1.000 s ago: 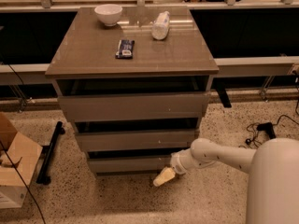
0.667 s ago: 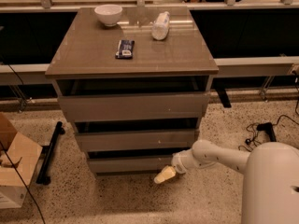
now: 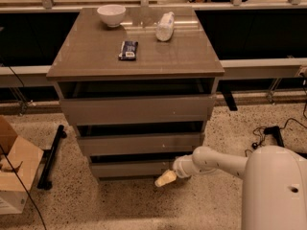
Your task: Open bottom drawer
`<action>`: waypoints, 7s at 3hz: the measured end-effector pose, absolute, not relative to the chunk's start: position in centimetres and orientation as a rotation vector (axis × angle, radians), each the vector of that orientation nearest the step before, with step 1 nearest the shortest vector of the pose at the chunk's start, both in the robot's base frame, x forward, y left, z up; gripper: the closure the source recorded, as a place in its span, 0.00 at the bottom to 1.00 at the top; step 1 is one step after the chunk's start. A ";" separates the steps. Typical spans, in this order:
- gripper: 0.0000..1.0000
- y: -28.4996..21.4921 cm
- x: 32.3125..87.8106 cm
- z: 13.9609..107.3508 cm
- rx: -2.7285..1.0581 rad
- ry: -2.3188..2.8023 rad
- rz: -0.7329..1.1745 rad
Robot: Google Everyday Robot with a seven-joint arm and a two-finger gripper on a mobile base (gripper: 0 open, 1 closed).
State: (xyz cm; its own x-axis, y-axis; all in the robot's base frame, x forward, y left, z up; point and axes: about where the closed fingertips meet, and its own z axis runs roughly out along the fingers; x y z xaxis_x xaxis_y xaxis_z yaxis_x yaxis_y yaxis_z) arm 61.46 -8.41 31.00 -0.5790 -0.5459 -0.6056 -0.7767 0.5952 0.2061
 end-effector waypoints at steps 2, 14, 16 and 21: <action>0.00 -8.2 65.6 24.9 -0.922 2.353 0.581; 0.50 -11.0 63.0 16.4 -1.453 2.605 0.349; 0.65 -11.0 63.0 16.8 -1.453 2.605 0.350; 0.10 -12.0 53.6 17.0 -1.952 2.481 0.392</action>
Offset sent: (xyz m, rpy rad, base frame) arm 0.0756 -0.0093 -0.0933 0.0112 -0.0324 -0.1750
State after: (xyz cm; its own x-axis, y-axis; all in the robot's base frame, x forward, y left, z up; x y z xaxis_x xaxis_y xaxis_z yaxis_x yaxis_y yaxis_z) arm 53.63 -12.02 16.99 -0.2465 -0.9617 -0.1201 -0.9519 0.2170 0.2165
